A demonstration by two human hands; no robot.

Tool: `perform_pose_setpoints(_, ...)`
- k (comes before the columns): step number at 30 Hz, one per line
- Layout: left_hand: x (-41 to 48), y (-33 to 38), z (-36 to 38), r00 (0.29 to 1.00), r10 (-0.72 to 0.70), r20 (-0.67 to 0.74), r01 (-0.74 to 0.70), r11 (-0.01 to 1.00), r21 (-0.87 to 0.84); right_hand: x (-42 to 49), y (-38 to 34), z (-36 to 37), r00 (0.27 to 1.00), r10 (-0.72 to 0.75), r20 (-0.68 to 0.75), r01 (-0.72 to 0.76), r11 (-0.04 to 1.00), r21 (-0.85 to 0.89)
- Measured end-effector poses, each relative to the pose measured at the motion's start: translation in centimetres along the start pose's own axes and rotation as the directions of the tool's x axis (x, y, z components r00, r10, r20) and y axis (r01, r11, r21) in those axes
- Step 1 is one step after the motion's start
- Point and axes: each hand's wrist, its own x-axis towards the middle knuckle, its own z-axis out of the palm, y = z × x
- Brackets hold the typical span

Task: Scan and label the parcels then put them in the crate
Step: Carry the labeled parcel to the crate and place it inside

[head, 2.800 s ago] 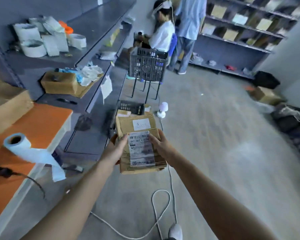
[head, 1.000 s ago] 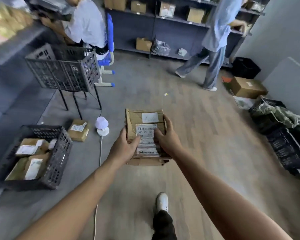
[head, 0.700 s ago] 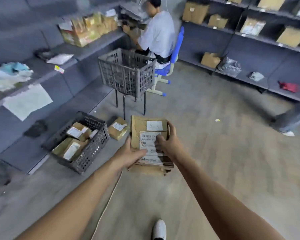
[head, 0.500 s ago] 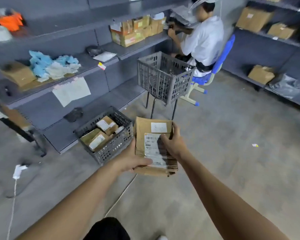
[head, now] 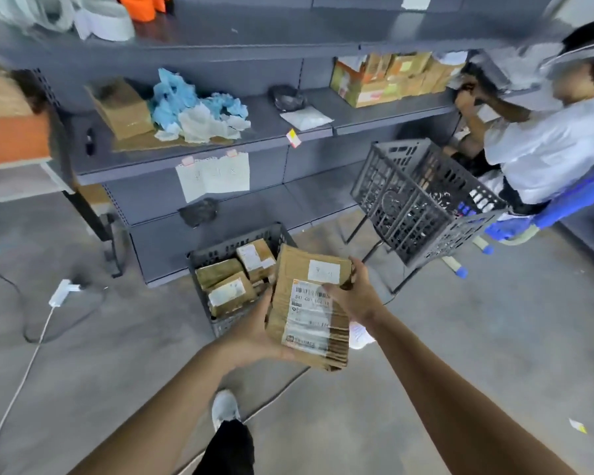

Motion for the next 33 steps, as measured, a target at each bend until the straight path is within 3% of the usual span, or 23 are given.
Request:
perform_pose_setpoints(5, 7.4, -2.6, -5.0, 0.991, -0.050, -0.126, 0.039, 0.996, -0.085, 8.2, -2.2, 2.0, 0.990, 0.130, -0.045, -0.131, 0.991, -0.008)
perform_pose_setpoints(9, 13.8, -5.3, -7.8, 0.941, -0.152, -0.301, 0.082, 0.969, -0.232, 15.0, -2.2, 3.7, 0.968, 0.248, -0.047, -0.250, 0.968, -0.028)
perform_pose_setpoints(12, 18.3, -6.5, -8.3, 0.868, -0.200, -0.454, 0.067, 0.954, -0.292, 20.4, -0.5, 5.1, 0.955, 0.287, -0.080, -0.292, 0.955, -0.054)
perform_pose_setpoints(14, 22.0, -7.5, -8.1, 0.782, -0.298, -0.547, 0.079, 0.918, -0.388, 24.1, 1.3, 6.3, 0.957, 0.269, -0.106, -0.280, 0.955, -0.103)
perform_pose_setpoints(17, 28.3, -10.2, -6.9, 0.662, -0.456, -0.595, 0.015, 0.801, -0.598, 29.9, 5.8, 8.3, 0.973, 0.208, -0.103, -0.220, 0.967, -0.127)
perform_pose_setpoints(20, 34.5, -14.5, -5.6, 0.598, -0.510, -0.619, -0.047, 0.748, -0.662, 35.6, 11.5, 10.3, 0.977, 0.189, -0.103, -0.200, 0.974, -0.109)
perform_pose_setpoints(22, 38.5, -18.2, -4.9, 0.615, -0.473, -0.631, -0.045, 0.777, -0.627, 38.6, 15.1, 11.3, 0.980, 0.170, -0.104, -0.184, 0.973, -0.141)
perform_pose_setpoints(26, 45.0, -25.2, -4.2, 0.717, -0.375, -0.588, -0.002, 0.842, -0.539, 43.6, 20.7, 13.6, 0.994, 0.110, -0.023, -0.111, 0.949, -0.295)
perform_pose_setpoints(33, 50.9, -31.2, -4.0, 0.740, -0.309, -0.597, 0.116, 0.934, -0.339, 49.5, 25.6, 16.9, 1.000, 0.022, 0.008, -0.016, 0.902, -0.432)
